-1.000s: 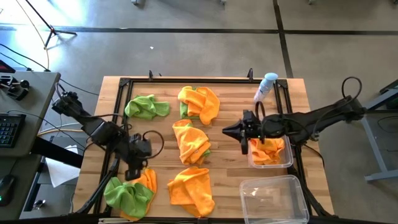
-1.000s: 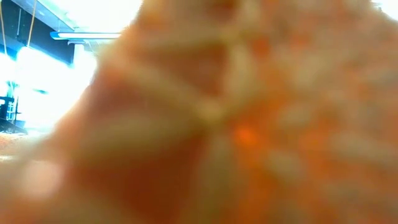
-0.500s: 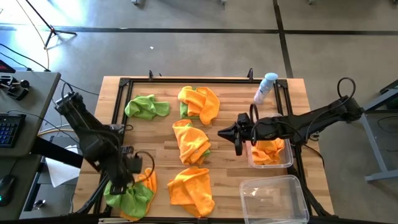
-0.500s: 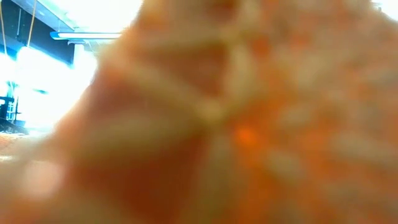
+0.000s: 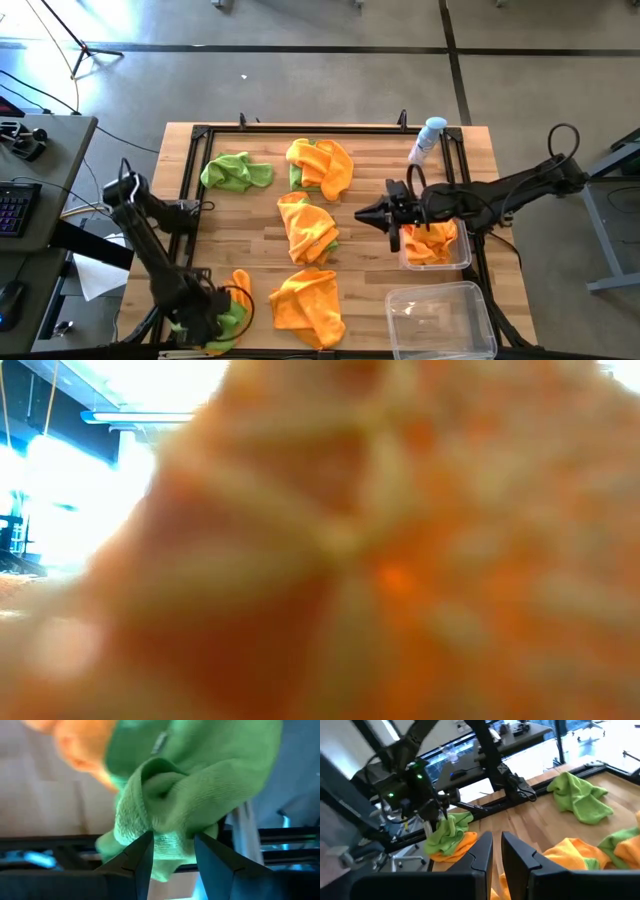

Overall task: Sort microfiber towel by color & place in baskets
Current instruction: Put the green towel into the bottom transparent bin

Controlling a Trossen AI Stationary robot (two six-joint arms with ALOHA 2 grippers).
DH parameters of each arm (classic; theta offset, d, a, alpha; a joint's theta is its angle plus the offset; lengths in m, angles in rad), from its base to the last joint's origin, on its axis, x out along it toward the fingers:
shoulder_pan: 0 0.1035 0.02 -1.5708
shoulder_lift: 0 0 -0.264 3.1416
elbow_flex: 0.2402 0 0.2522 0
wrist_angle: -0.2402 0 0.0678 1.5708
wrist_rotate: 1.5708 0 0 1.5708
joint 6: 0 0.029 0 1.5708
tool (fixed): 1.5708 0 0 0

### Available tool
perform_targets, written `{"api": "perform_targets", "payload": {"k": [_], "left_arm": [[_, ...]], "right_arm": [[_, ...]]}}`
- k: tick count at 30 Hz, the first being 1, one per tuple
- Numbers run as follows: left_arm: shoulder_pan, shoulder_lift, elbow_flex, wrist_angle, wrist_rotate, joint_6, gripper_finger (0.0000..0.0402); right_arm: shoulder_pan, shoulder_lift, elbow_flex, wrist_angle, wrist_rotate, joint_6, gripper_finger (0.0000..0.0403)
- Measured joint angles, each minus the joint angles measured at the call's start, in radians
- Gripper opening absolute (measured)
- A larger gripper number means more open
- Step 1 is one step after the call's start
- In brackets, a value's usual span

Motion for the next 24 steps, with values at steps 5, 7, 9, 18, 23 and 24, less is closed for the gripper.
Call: {"api": "perform_targets", "payload": {"k": [5, 7, 9, 18, 23, 24], "left_arm": [[-0.001, 0.07, 0.0, 0.036, 0.019, -0.042, 0.0108], [0.0, 0.089, 0.0, 0.035, 0.02, -0.057, 0.0077], [0.0, 0.1, 0.0, 0.032, 0.022, -0.085, 0.0031], [0.004, 0.041, 0.095, -0.072, 0.02, -0.297, 0.0003], [0.004, -0.046, 0.237, -0.211, -0.1, -0.397, 0.0001], [0.004, -0.063, 0.268, -0.233, -0.145, -0.412, 0.0001]], "right_arm": [[0.0, -0.017, 0.0, -0.001, -0.004, -0.051, 0.0035], [0.0, -0.019, 0.0, 0.0, -0.004, -0.068, 0.0035], [0.0, -0.022, 0.0, -0.002, -0.004, -0.081, 0.0035], [0.0, -0.024, 0.0, -0.002, -0.005, -0.085, 0.0035], [0.0, -0.024, 0.0, -0.003, -0.005, -0.072, 0.0035], [0.0, -0.024, 0.0, -0.003, -0.004, -0.072, 0.0035]]}}
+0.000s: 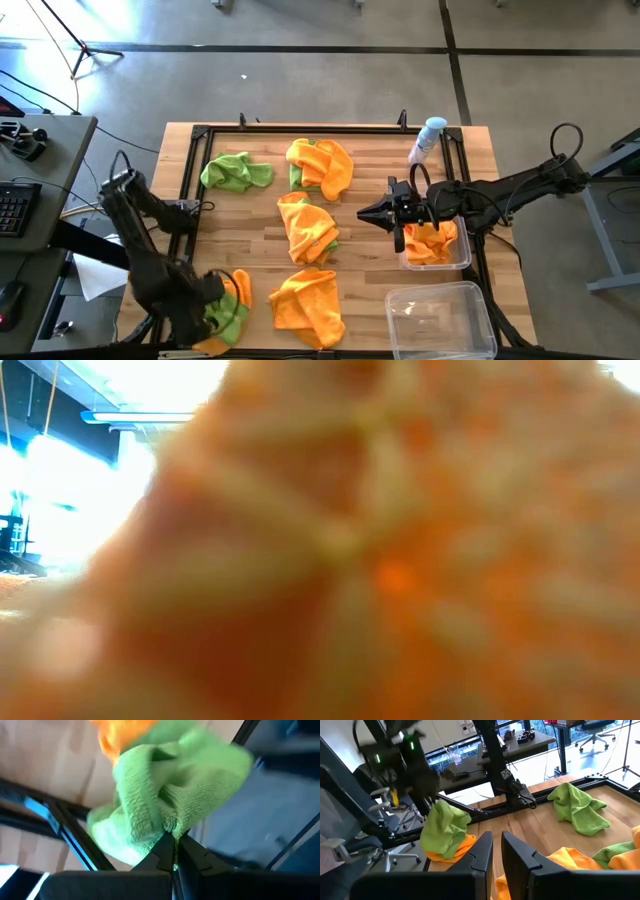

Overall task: Sort microfiber towel by color & place in baskets
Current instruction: Put the green towel into the bottom transparent bin

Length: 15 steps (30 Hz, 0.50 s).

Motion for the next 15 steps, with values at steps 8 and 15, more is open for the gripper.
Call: {"api": "perform_targets", "payload": {"k": [8, 15], "left_arm": [[0.024, -0.102, 0.198, -0.125, -0.487, -0.014, 0.0], [0.205, -0.153, 0.248, -0.034, -0.685, 0.335, 0.0]], "right_arm": [[-0.001, 0.001, 0.0, 0.009, 0.011, 0.0, 0.0035], [0.0, 0.016, 0.0, 0.1, 0.013, -0.029, 0.004]]}}
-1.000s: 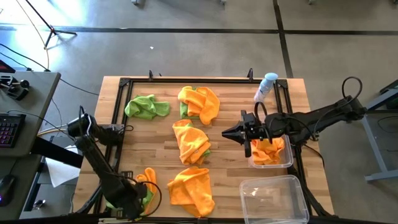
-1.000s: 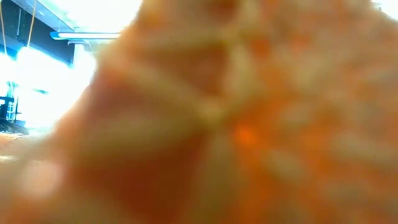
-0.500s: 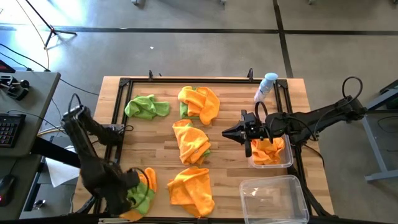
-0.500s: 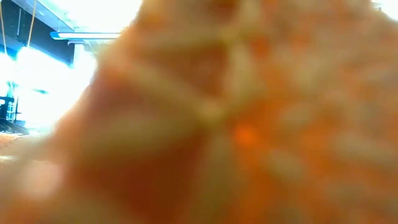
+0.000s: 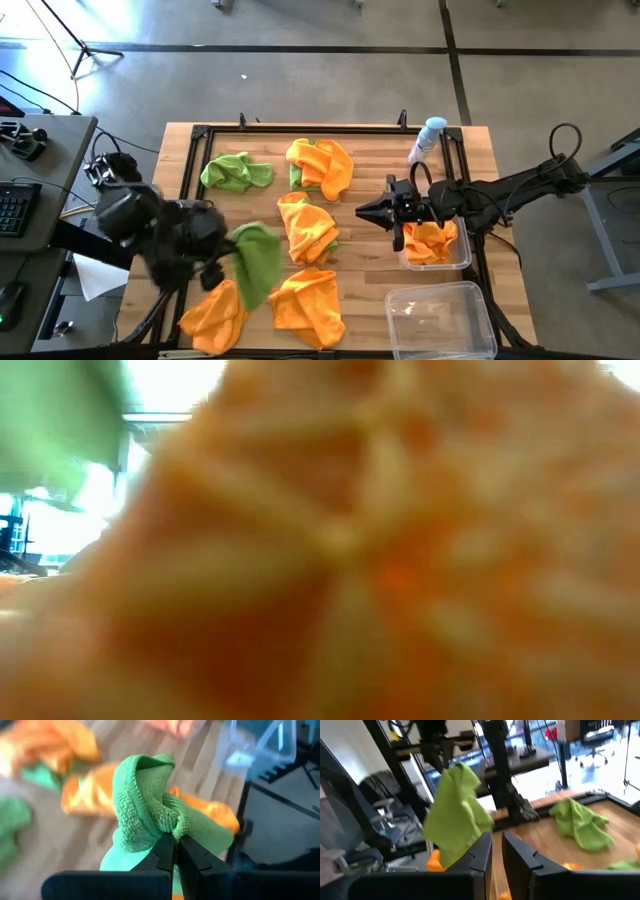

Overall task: Sort microfiber towel by color & place in baskets
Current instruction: Put the green towel into the bottom transparent bin

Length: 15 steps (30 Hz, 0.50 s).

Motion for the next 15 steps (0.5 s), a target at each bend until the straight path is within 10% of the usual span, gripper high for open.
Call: {"api": "perform_targets", "payload": {"k": [7, 15], "left_arm": [[0.274, 0.012, 0.001, 0.303, 0.162, 0.531, 0.0], [0.492, 0.088, 0.001, 0.437, 0.39, 0.781, 0.0]], "right_arm": [[0.0, 0.093, 0.058, 0.084, -0.011, -0.051, 0.0097], [0.013, 0.28, 0.377, -0.144, -0.005, -0.251, 0.0178]]}}
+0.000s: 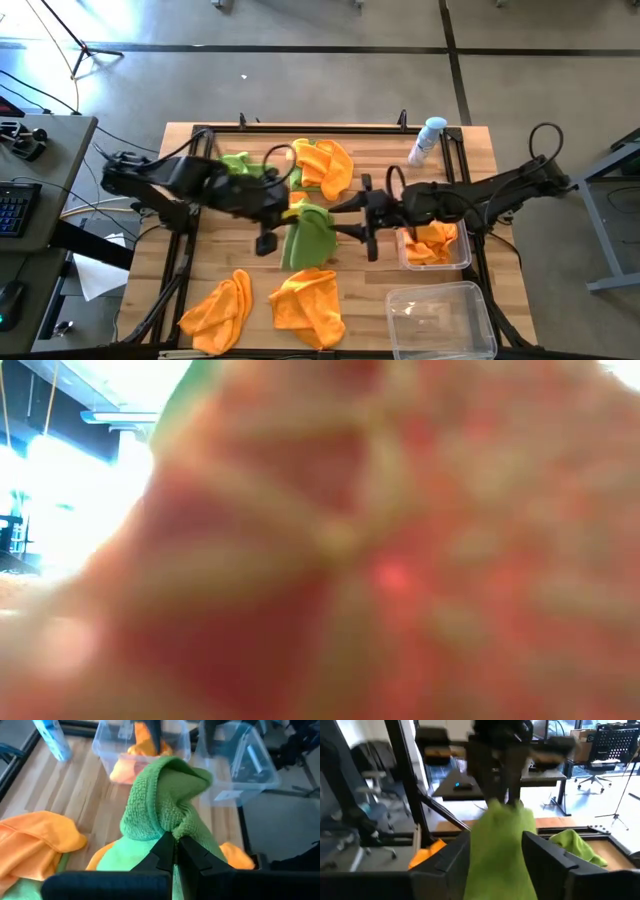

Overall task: Sort microfiber towel by color & place in baskets
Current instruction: Put the green towel into the bottom transparent bin

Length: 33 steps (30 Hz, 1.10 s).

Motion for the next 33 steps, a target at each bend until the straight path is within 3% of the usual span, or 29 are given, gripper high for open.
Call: {"api": "perform_targets", "payload": {"k": [10, 18, 22, 29, 33], "left_arm": [[0.077, 0.064, 0.0, 0.156, 0.118, 0.16, 0.0], [0.074, 0.039, 0.0, 0.219, 0.137, 0.208, 0.0], [0.073, 0.021, 0.0, 0.214, 0.123, 0.208, 0.0], [0.073, 0.005, 0.0, 0.252, 0.116, 0.17, 0.0005], [0.072, 0.006, 0.0, 0.256, 0.111, 0.171, 0.0026]], "right_arm": [[-0.029, 0.205, 0.346, -0.45, 0.0, -0.008, 0.0224], [-0.031, 0.274, 0.403, -0.513, 0.055, 0.042, 0.0218], [-0.032, 0.274, 0.403, -0.542, 0.055, 0.08, 0.0174], [-0.031, 0.274, 0.404, -0.561, 0.042, 0.081, 0.002], [-0.031, 0.274, 0.404, -0.577, 0.037, 0.123, 0.0028]]}}
